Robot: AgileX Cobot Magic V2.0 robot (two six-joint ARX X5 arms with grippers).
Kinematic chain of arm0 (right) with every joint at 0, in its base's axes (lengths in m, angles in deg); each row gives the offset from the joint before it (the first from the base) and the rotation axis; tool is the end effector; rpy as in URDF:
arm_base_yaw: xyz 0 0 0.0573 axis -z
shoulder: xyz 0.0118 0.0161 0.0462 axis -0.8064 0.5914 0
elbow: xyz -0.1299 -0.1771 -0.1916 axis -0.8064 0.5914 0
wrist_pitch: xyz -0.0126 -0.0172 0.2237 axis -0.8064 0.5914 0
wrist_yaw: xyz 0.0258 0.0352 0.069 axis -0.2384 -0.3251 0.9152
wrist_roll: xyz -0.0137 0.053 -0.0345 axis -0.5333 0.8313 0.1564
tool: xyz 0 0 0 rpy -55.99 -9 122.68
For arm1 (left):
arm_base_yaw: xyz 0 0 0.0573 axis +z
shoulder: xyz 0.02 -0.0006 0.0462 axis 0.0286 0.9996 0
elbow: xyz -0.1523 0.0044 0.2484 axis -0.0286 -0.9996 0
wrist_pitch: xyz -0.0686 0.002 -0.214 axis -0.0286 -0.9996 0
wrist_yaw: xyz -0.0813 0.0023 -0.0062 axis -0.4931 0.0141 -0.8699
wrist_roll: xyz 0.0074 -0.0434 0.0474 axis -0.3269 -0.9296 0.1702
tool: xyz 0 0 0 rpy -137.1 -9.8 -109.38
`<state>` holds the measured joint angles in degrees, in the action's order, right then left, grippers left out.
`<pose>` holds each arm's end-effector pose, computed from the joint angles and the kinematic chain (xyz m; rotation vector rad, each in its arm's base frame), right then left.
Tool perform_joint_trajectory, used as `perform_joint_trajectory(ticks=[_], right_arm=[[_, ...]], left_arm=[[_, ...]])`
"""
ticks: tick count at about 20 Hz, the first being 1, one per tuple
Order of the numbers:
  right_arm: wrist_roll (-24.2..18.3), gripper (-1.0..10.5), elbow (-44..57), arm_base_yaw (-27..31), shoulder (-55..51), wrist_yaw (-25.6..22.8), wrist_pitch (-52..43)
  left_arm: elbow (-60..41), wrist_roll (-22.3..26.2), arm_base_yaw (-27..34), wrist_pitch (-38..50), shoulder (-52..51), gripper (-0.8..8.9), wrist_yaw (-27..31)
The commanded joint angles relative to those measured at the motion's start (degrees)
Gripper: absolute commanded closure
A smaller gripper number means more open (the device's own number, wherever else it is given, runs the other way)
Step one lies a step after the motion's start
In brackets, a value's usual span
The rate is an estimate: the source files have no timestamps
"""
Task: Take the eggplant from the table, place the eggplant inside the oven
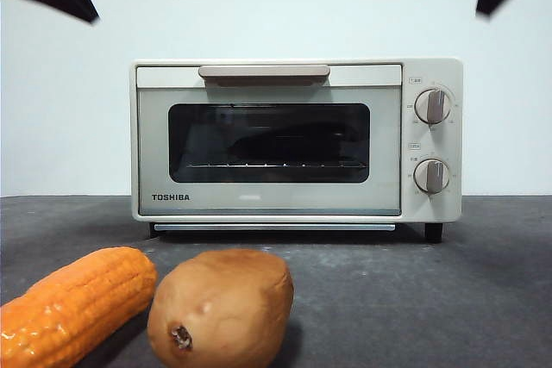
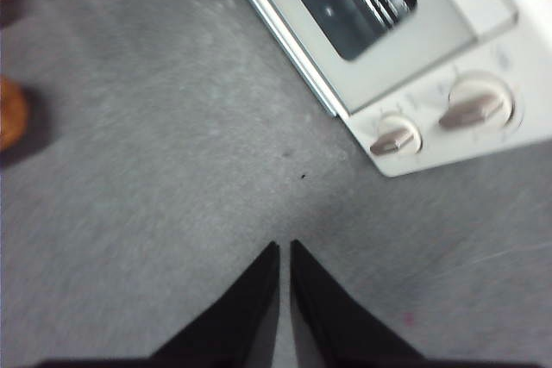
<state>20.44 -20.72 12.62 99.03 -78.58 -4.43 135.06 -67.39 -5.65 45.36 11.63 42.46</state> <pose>0.1207 0.0934 0.3301 -0.6085 0.7377 0.5802 0.2150 -0.0488 0.3673 -0.0685 0.6926 -0.5999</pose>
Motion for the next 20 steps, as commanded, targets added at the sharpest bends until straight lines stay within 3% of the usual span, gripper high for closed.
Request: perform_joint_trajectory(ticks=[1,4,7,12,15,20], right_arm=[[2.4,9.4,3.1,7.2,-0.2,7.6,-7.1],[7.2,9.4,8.0,14.6,-1.6,13.1,-16.2],[13.1,9.4,16.9,21.4,-4.9,18.4,-30.9],[17.0,9.4,32.0,22.5,-10.1,19.1,-50.1],[18.8,9.4,36.7,22.5,-10.5,19.0,-55.6],[18.7,9.4,38.2,22.6,-10.4,18.2,-54.3]], left_arm=[[-0.7,1.4,-1.9,1.2,-3.8,8.09,5.4],[-5.0,-0.2,-3.1,5.0,-8.7,8.09,7.5],[-15.6,-3.7,-3.7,13.2,-16.5,8.09,11.3],[-34.1,-8.0,-3.7,25.1,-27.0,8.09,14.4],[-40.1,-10.5,-3.8,28.5,-30.1,8.09,14.4],[-43.9,-14.4,-4.4,26.2,-31.6,8.09,14.3]])
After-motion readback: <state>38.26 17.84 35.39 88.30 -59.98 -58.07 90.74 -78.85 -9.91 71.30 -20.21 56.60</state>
